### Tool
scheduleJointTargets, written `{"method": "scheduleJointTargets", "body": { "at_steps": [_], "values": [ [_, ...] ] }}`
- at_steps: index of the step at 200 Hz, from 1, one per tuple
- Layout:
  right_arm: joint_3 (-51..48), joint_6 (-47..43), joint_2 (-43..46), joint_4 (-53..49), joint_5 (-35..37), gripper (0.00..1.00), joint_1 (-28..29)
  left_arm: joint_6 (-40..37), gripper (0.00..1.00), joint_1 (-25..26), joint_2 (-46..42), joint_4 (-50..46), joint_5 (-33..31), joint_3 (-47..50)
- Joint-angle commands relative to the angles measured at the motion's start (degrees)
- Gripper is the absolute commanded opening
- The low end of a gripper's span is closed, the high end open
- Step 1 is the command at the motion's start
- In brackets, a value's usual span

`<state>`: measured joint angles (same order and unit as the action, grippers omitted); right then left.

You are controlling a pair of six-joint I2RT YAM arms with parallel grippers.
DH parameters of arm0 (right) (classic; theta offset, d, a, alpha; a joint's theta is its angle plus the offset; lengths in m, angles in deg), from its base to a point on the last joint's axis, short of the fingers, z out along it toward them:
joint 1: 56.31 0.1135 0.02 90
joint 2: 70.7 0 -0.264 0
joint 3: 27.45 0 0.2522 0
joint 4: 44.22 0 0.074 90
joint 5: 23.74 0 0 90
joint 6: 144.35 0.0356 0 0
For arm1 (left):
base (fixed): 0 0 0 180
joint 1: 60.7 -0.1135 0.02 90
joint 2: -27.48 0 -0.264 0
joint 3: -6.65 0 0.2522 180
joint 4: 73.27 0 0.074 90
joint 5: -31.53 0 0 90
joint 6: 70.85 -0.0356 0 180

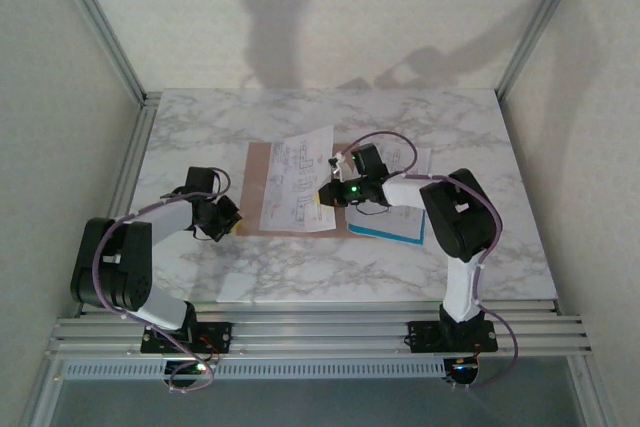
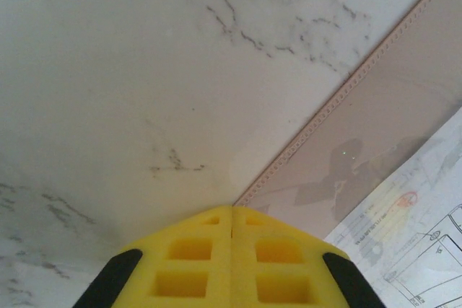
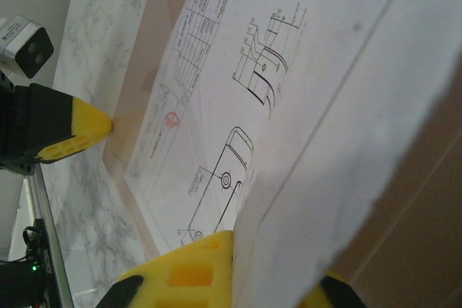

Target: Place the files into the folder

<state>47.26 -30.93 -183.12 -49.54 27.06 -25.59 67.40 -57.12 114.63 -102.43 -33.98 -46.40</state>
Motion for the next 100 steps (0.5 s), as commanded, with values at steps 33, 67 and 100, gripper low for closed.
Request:
{"method": "scheduleJointTargets", "body": {
  "at_steps": [33,67,100],
  "values": [
    [1.19,4.24,-2.5,4.9,0.56,0.0,2.27,0.01,0.0,-0.24,0.47,-0.7,0.48,1.23],
    [1.93,5.36,-3.76,5.47,1.2,0.0,3.31,-0.15,0.0,-0.29,0.47,-0.77,0.47,1.23],
    [2.5,7.49,-4.75,6.86,1.91,0.0,4.18,-0.11,0.0,-0.26,0.23,-0.77,0.6,1.43]
  ]
}}
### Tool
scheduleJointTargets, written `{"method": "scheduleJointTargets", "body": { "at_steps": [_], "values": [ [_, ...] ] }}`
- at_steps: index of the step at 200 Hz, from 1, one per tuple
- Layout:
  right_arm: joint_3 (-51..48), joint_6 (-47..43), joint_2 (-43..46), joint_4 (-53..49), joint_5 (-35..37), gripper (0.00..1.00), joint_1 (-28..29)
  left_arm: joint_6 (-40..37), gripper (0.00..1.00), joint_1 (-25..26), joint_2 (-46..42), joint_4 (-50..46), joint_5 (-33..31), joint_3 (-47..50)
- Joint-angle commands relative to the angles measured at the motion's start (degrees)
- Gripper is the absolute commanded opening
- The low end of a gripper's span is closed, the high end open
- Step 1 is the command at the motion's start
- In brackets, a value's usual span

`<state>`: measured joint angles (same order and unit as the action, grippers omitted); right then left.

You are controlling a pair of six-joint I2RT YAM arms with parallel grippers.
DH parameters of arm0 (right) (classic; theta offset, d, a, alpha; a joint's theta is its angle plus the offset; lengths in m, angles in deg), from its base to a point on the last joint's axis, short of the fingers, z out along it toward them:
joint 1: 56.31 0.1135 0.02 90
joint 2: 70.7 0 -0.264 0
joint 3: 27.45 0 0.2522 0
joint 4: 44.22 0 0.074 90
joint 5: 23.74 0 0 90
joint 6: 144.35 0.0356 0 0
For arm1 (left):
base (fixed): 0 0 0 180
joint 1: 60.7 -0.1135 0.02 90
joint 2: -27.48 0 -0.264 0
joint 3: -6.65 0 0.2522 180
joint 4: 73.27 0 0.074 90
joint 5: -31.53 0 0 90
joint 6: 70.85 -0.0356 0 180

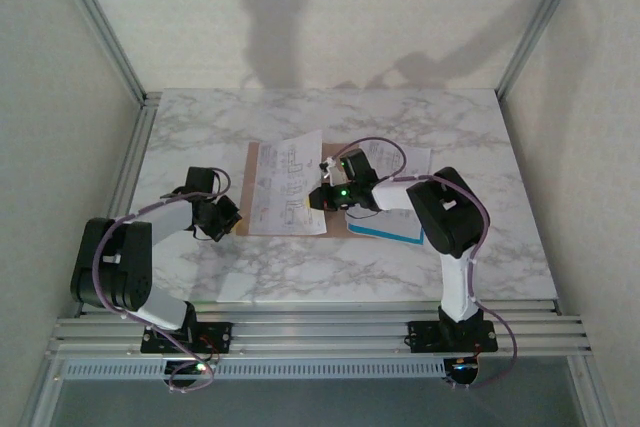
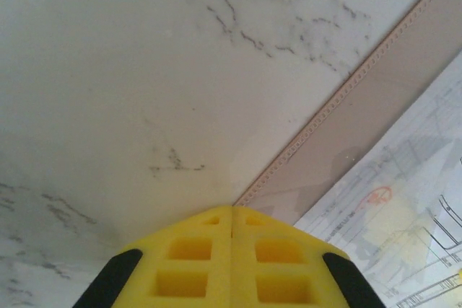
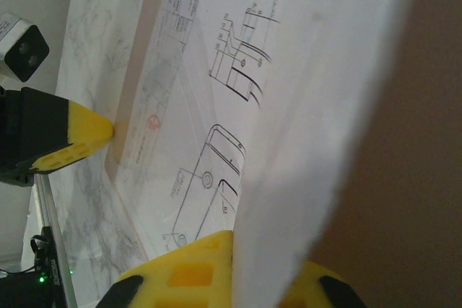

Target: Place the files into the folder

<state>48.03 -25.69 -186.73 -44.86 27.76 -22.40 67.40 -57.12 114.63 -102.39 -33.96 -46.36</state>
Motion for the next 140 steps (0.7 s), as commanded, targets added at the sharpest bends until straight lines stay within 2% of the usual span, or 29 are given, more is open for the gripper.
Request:
{"method": "scheduleJointTargets", "body": {
  "at_steps": [1,78,140],
  "values": [
    [1.74,2.3,-1.18,2.26,1.23,0.0,0.99,-0.14,0.0,-0.25,0.26,-0.82,0.56,1.42],
    [2.35,3.87,-1.75,1.84,3.95,0.0,1.78,0.09,0.0,-0.25,-1.11,-1.54,0.28,1.28],
    [2.18,1.73,-0.6,-0.64,3.89,0.0,0.68,-1.82,0.02,-2.69,-5.5,-5.44,-3.56,0.08]
  ]
}}
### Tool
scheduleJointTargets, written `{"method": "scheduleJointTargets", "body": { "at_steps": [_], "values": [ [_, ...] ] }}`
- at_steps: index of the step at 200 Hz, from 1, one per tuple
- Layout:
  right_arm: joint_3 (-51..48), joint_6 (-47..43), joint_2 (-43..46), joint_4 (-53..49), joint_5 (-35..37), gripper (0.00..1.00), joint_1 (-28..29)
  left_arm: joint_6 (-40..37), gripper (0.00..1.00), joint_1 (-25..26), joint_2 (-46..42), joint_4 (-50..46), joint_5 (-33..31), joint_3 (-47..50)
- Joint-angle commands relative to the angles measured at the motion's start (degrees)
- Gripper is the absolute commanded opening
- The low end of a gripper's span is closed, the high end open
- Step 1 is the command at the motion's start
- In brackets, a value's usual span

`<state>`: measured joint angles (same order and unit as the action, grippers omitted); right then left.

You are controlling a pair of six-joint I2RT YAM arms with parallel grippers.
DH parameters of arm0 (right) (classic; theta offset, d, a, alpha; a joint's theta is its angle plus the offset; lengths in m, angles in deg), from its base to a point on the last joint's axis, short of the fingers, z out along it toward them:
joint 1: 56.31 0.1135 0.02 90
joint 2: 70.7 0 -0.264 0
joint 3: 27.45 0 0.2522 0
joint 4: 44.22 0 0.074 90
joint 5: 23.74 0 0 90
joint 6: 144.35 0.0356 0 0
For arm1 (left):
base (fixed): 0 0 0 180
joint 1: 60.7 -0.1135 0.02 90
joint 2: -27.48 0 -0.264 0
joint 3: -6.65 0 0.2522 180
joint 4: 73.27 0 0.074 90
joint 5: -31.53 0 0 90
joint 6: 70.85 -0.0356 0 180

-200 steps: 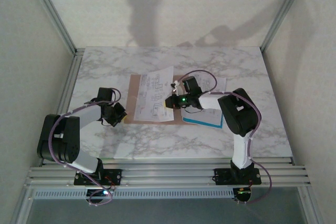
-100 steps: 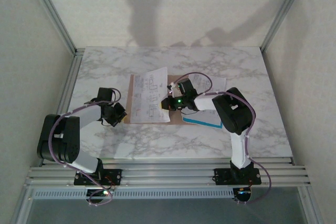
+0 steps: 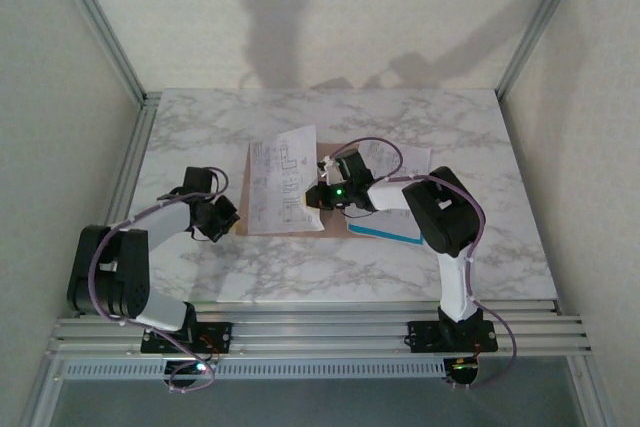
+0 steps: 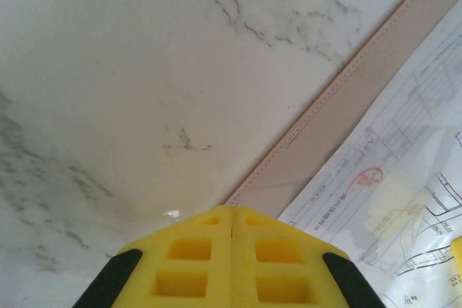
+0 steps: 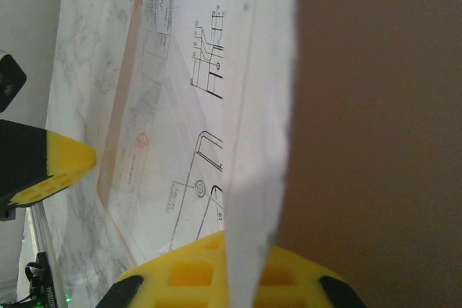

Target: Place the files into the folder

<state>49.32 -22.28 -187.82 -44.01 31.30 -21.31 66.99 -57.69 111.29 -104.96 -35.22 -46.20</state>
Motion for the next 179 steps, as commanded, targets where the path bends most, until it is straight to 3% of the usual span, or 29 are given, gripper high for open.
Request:
{"method": "scheduleJointTargets", "body": {
  "at_steps": [1,68,114,179],
  "values": [
    [0.85,-1.72,0.49,-1.5,0.34,0.0,-0.39,-1.41,0.02,-2.25,-2.16,-2.88,-2.18,-0.05],
    [2.46,-1.79,0.23,-2.98,0.6,0.0,-0.64,-1.49,0.0,-3.01,0.86,1.71,3.83,2.83],
    [3.6,-2.7,-0.03,-4.39,-0.38,0.0,-2.26,-1.63,0.0,-1.7,1.92,2.54,4.59,3.73],
    [5.5,-2.91,-1.92,-4.57,-2.51,0.0,0.32,-1.34,0.0,-1.02,2.51,3.27,4.6,4.1]
  ]
}}
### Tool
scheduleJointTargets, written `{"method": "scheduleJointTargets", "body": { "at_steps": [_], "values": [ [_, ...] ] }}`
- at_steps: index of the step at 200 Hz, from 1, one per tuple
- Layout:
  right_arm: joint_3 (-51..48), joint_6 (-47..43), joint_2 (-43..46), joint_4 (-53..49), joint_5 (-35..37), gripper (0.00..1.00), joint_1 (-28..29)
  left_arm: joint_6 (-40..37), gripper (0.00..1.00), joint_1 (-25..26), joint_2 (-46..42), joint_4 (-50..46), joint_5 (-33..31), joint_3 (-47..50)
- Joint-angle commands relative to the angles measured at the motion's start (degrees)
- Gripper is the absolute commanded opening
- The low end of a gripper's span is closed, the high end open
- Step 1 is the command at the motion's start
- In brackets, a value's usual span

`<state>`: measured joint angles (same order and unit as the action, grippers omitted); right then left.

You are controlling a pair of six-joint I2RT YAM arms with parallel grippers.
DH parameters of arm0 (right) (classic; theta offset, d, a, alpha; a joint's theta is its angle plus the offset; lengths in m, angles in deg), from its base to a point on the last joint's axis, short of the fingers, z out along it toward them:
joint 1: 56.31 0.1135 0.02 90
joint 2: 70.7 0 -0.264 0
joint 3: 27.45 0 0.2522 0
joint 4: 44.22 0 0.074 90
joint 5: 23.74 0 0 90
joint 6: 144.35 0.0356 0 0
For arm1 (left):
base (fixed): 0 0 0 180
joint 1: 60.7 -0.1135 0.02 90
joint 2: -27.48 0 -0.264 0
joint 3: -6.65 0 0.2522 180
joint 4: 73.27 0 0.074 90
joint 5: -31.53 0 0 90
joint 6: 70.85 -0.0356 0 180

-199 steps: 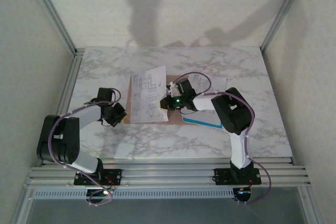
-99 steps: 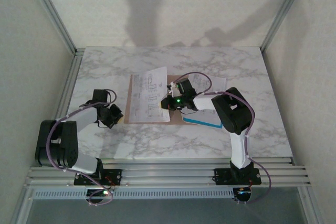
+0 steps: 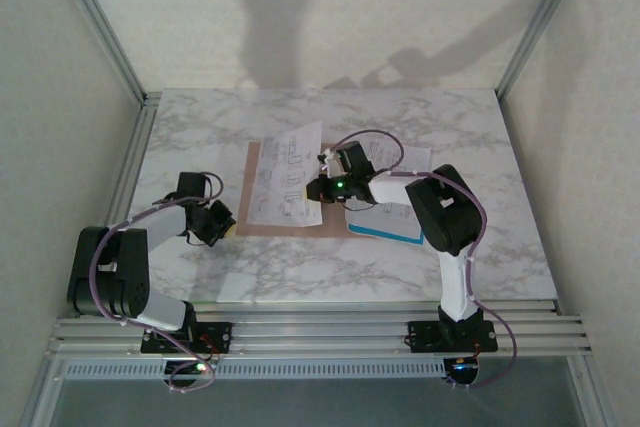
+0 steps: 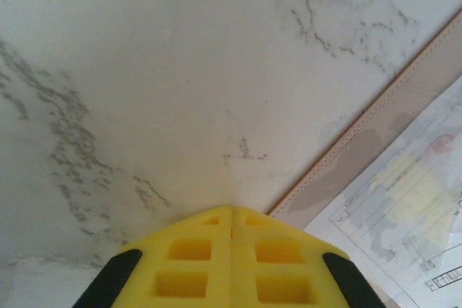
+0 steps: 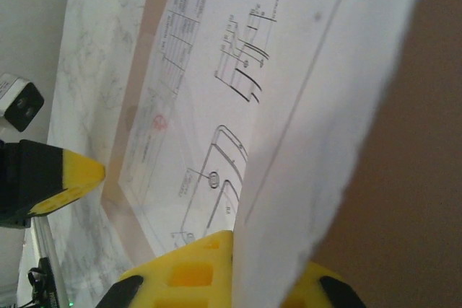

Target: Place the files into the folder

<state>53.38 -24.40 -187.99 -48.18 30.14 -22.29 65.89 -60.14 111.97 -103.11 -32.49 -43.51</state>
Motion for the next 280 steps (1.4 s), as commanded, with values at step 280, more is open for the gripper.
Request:
{"method": "scheduleJointTargets", "body": {
  "at_steps": [280],
  "values": [
    [-0.83,1.84,-2.72,-0.46,-1.5,0.0,3.24,1.66,0.0,4.21,2.74,3.67,1.8,0.98]
  ]
}}
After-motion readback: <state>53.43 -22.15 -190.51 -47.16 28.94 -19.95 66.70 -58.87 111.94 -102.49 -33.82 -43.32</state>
